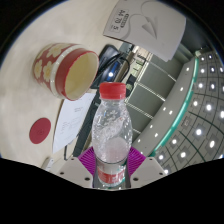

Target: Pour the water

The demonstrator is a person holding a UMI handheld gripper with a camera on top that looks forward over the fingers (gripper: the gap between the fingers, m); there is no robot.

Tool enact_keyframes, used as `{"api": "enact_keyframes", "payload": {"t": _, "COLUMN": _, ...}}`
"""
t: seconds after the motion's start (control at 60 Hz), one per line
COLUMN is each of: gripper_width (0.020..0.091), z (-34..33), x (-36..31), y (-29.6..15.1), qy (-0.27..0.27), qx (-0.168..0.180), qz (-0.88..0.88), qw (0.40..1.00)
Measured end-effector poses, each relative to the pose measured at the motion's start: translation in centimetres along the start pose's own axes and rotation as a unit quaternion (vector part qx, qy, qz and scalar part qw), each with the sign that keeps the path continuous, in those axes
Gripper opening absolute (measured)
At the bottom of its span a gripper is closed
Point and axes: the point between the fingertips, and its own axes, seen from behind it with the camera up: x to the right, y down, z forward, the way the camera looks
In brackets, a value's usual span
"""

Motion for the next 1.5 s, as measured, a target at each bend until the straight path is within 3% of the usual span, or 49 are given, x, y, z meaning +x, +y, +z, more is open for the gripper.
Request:
{"api": "enact_keyframes", "payload": {"t": 0.15, "gripper_width": 0.0370, "z": -0.7, "x": 0.0, "y": 0.2, "qy": -0.047, "qx": 0.022, "qz": 0.179, "qw": 0.982}}
{"api": "enact_keyframes", "payload": {"t": 0.283, "gripper_width": 0.0371, "z": -1.9, "x": 0.6, "y": 0.3, "qy": -0.081, "qx": 0.037, "qz": 0.350, "qw": 0.932}}
{"api": "enact_keyframes", "payload": {"t": 0.667, "gripper_width": 0.0371, "z": -1.1, "x": -3.9, "y": -3.0, "qy": -0.221, "qx": 0.091, "qz": 0.740, "qw": 0.629}}
{"api": "enact_keyframes", "payload": {"t": 0.783, "gripper_width": 0.0371, "z": -0.2, "x": -7.1, "y": -3.3, "qy": -0.247, "qx": 0.088, "qz": 0.768, "qw": 0.585}}
{"api": "enact_keyframes", "payload": {"t": 1.05, "gripper_width": 0.0376, "z": 1.0, "x": -12.1, "y": -2.4, "qy": -0.245, "qx": 0.069, "qz": 0.810, "qw": 0.529}}
{"api": "enact_keyframes", "payload": {"t": 1.117, "gripper_width": 0.0411, "z": 0.8, "x": -12.1, "y": -2.7, "qy": -0.236, "qx": 0.069, "qz": 0.814, "qw": 0.527}}
{"api": "enact_keyframes", "payload": {"t": 1.25, "gripper_width": 0.0553, "z": 0.8, "x": -12.3, "y": -2.4, "qy": -0.219, "qx": 0.062, "qz": 0.803, "qw": 0.551}}
{"api": "enact_keyframes", "payload": {"t": 1.3, "gripper_width": 0.0675, "z": 0.6, "x": -13.0, "y": -2.2, "qy": -0.225, "qx": 0.042, "qz": 0.797, "qw": 0.559}}
{"api": "enact_keyframes", "payload": {"t": 1.35, "gripper_width": 0.0876, "z": 0.0, "x": -13.3, "y": -1.9, "qy": -0.232, "qx": 0.025, "qz": 0.796, "qw": 0.558}}
{"api": "enact_keyframes", "payload": {"t": 1.4, "gripper_width": 0.0848, "z": -0.8, "x": -13.2, "y": -1.2, "qy": -0.233, "qx": 0.010, "qz": 0.798, "qw": 0.556}}
{"api": "enact_keyframes", "payload": {"t": 1.5, "gripper_width": 0.0867, "z": -3.8, "x": -12.4, "y": 0.2, "qy": -0.240, "qx": -0.027, "qz": 0.797, "qw": 0.554}}
